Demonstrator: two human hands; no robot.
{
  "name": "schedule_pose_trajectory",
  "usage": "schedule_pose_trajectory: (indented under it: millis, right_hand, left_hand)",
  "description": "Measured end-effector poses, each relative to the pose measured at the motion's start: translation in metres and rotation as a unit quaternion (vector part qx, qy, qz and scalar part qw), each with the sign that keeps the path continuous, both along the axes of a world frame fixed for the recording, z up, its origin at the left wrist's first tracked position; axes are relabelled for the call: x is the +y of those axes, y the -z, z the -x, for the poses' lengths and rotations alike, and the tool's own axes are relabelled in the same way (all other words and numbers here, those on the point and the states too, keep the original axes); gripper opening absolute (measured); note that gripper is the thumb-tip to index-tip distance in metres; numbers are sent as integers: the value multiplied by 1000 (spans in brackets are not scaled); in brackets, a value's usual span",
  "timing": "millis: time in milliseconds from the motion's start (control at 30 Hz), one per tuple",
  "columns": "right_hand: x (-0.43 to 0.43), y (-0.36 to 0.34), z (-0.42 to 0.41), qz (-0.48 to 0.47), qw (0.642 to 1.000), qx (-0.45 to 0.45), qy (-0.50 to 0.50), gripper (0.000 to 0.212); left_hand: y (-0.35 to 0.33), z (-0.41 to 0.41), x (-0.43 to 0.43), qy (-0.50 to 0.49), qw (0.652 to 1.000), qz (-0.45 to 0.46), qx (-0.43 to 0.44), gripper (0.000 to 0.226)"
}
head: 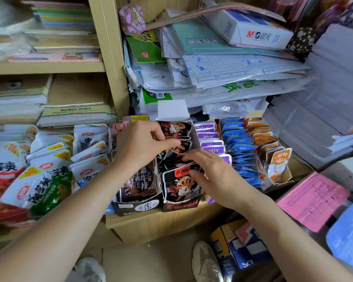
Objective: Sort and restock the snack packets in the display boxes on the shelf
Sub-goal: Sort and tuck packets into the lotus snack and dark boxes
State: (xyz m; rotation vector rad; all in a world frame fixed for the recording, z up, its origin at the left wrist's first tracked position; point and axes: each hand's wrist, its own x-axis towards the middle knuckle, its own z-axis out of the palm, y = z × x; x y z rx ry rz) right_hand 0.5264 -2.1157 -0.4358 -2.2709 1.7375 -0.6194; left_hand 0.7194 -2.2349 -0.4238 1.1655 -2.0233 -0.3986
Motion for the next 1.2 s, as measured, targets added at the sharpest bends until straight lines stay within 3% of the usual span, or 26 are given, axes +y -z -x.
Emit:
schedule_pose_trajectory:
  millis: [100, 200, 267, 400, 500, 733, 867, 1067, 1200]
  right_hand:
    - [4, 1, -2, 35, 998, 39, 25, 41]
    - [6, -1, 2, 98, 993, -44, 37, 28]
    - [5, -2, 6, 118, 990, -52, 49, 24]
    - [2, 0, 4, 80, 996, -27, 27, 30]
    - [-1, 3, -3, 51, 998, -29, -4, 37]
    - [1, 5, 4, 161, 984, -42, 63, 22]
    - [1, 6, 4, 145, 983, -92, 72, 18]
    - [-4, 7, 4, 107, 988, -86, 72, 23]
    - [-4, 0, 7, 107, 963, -214, 123, 17]
  left_hand:
    - [-4, -3, 0, 23, 1000, -13, -6, 29]
    - [-4, -13, -5, 124, 991, -52, -6, 11]
    - [-2, -20, -7, 151, 987, -55, -9, 11]
    - [0, -20, 0, 119, 992, -25, 35, 9]
    - [-2, -12, 4, 123, 988, -59, 68, 9]
    - [-2, -27, 3, 158, 986, -55, 25, 19]
    - [1, -27, 13, 161, 987, -1, 9, 19]
    - [9, -21, 15, 179, 983, 43, -28, 12]
    - [8, -19, 12, 137, 988, 71, 31, 16]
